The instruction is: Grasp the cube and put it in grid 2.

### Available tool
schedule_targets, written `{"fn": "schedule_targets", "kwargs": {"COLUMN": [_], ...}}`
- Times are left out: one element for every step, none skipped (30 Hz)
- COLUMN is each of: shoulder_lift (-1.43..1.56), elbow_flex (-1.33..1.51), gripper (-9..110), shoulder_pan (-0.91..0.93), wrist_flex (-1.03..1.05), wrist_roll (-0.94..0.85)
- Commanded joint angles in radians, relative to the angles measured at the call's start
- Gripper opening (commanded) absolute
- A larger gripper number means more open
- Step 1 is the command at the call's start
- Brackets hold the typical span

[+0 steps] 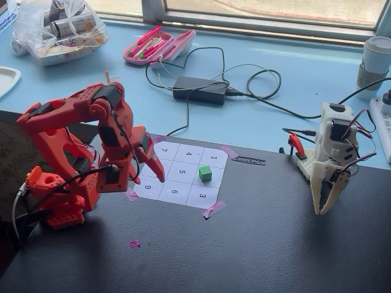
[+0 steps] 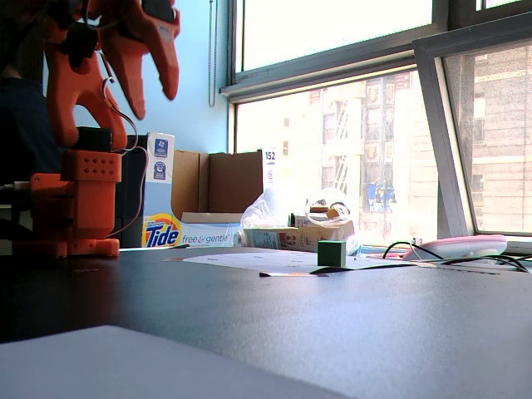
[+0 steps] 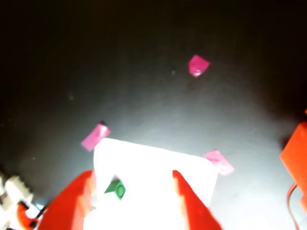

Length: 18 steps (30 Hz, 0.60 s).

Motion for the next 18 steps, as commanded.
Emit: {"fn": "schedule_targets", "kwargs": {"shoulder_lift": [0.075, 0.089, 0.100, 0.106, 0.110, 0.117, 0.126, 0.135, 0.144, 0.163, 0.181, 0.199, 0.221, 0.250, 0.281, 0.314, 0.350, 0.385], "elbow_flex": [0.210, 0.252, 0.291, 0.325, 0.359, 0.394, 0.423, 0.440, 0.454, 0.469, 0.491, 0.518, 0.551, 0.589, 0.632, 0.675, 0.712, 0.746], "gripper": [22, 21, 21, 20, 19, 18, 17, 17, 16, 16, 15, 15, 15, 14, 14, 14, 14, 14], "shoulder_pan": [0.003, -0.002, -0.002, -0.002, -0.002, 0.000, -0.002, 0.009, 0.025, 0.029, 0.029, 0.029, 0.029, 0.029, 0.028, 0.026, 0.028, 0.028], "wrist_flex": [-0.069, -0.083, -0.098, -0.114, -0.129, -0.144, -0.163, -0.175, -0.181, -0.189, -0.201, -0.221, -0.244, -0.268, -0.298, -0.328, -0.353, -0.368], "wrist_roll": [0.002, 0.003, 0.008, 0.011, 0.011, 0.017, 0.009, 0.008, 0.003, -0.003, -0.009, -0.009, -0.009, -0.009, -0.009, -0.009, -0.008, -0.008]}}
